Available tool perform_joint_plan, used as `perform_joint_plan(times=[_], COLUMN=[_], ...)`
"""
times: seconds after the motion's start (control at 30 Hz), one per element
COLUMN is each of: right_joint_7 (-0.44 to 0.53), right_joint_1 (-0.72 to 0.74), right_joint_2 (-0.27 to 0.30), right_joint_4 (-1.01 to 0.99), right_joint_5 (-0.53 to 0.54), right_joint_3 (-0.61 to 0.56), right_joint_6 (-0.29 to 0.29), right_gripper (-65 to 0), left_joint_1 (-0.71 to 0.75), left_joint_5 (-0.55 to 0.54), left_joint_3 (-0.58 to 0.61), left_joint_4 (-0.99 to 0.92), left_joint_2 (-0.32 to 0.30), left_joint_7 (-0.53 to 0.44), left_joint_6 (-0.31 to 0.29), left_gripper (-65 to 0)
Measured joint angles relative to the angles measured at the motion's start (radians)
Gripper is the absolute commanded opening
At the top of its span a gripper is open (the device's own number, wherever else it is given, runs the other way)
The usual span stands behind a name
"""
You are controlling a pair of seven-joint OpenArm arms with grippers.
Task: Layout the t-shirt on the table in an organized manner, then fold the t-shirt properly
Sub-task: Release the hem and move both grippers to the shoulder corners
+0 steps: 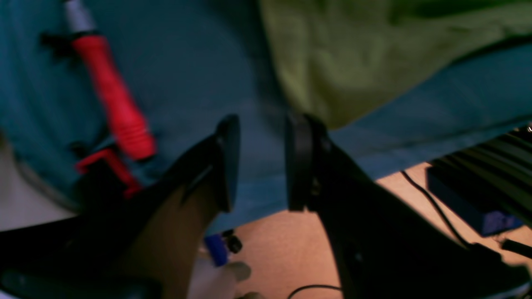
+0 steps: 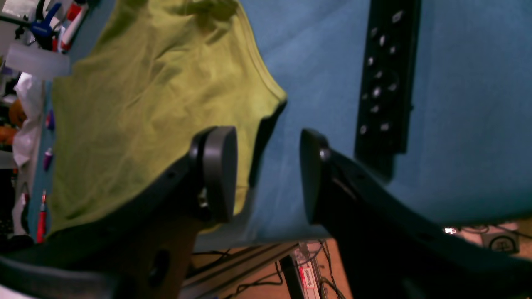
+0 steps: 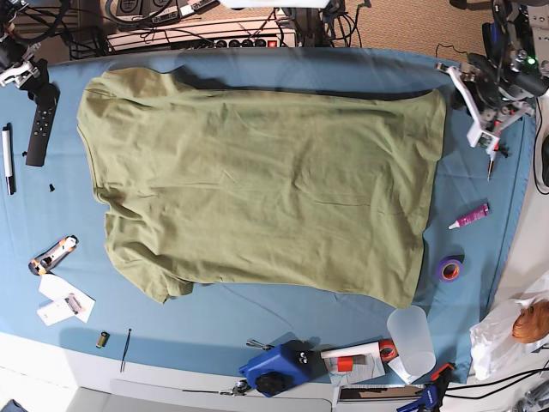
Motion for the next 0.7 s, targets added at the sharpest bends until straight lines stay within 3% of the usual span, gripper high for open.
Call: perform_joint_plan(times=[0.13, 0.27, 0.43, 0.53, 0.7], right_joint_7=[0.003, 0.004, 0.001, 0.005, 0.012], right_joint_1=[-0.003, 0.0, -0.002, -0.002, 0.024], right_joint_2=[-0.027, -0.093, -0.159, -0.17, -0.188], right_joint_4=[0.001, 0.002, 0.002, 0.002, 0.002], right_joint_5=[0.0, 0.0, -0.033, -0.036, -0.053], right_joint_3=[-0.048, -0.126, -0.161, -0.161, -0.159], right_joint_6=[0.0, 0.0, 0.0, 0.0, 0.0], right_gripper=[-39.4, -39.4, -39.5, -39.5, -39.5], left_joint_1=[0.0, 0.0, 0.0, 0.0, 0.0], left_joint_5=[-0.001, 0.0, -0.011, -0.048, -0.222], left_joint_3=[-0.114, -0.241, -0.317, -0.322, -0.32], left_joint_4=[0.0, 0.001, 0.001, 0.001, -0.002], left_joint_2=[0.002, 0.002, 0.002, 0.003, 0.006], left_joint_7=[0.0, -0.001, 0.0, 0.0, -0.014], left_joint_6=[0.0, -0.001, -0.03, -0.053, -0.052], left_gripper=[-45.8, -45.8, -45.8, -45.8, -45.8])
